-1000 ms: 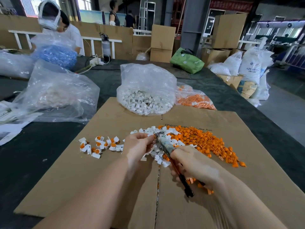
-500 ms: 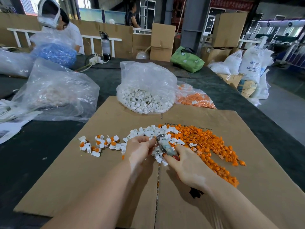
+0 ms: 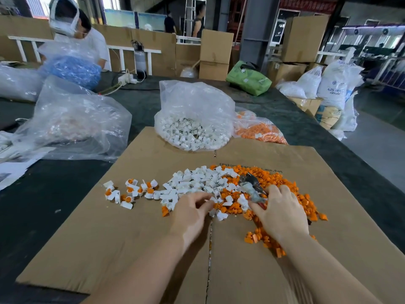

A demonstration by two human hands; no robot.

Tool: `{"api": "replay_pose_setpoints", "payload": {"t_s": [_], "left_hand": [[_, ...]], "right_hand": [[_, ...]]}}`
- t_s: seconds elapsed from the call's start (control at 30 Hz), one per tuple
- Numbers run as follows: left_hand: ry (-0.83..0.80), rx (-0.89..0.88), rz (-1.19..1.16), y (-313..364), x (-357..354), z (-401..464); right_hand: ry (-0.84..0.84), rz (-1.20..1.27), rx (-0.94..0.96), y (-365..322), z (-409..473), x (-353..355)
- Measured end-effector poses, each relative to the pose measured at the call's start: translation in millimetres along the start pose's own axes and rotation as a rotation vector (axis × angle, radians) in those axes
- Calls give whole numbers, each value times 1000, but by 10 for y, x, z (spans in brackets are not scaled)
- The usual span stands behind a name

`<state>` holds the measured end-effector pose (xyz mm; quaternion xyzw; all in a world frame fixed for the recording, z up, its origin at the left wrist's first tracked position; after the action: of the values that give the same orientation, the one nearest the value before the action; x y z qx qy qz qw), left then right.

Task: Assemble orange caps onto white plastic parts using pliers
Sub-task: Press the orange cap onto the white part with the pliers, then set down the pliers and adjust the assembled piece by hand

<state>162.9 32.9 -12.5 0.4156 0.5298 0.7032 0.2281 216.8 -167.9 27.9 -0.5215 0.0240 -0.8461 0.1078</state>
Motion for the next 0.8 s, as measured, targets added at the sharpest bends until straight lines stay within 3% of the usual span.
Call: {"api": "replay_pose_setpoints", "payload": {"t_s": [0.33, 0.6, 0.73, 0.8], "left_hand": [[13, -84, 73, -53, -34, 4], [5, -98, 59, -62, -30, -17], [7, -151, 84, -13, -29, -10], [2, -164, 78, 13, -27, -17]], "right_hand": [[105, -178, 162, -1, 4, -99], [102, -210, 139, -14, -68, -32], [450, 126, 448, -488, -315, 277], [434, 309, 524, -673, -458, 290]]}}
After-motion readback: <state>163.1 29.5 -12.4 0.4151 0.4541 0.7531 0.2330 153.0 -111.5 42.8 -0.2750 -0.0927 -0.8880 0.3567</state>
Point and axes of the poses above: each hand's wrist, its own z-axis towards the middle knuckle, its own x-axis out of the back of the hand, y = z × x, the point moved 8 cm from there along z, towards the middle knuckle, and after that the axes turned 14 degrees about y, right-handed, at the moved point
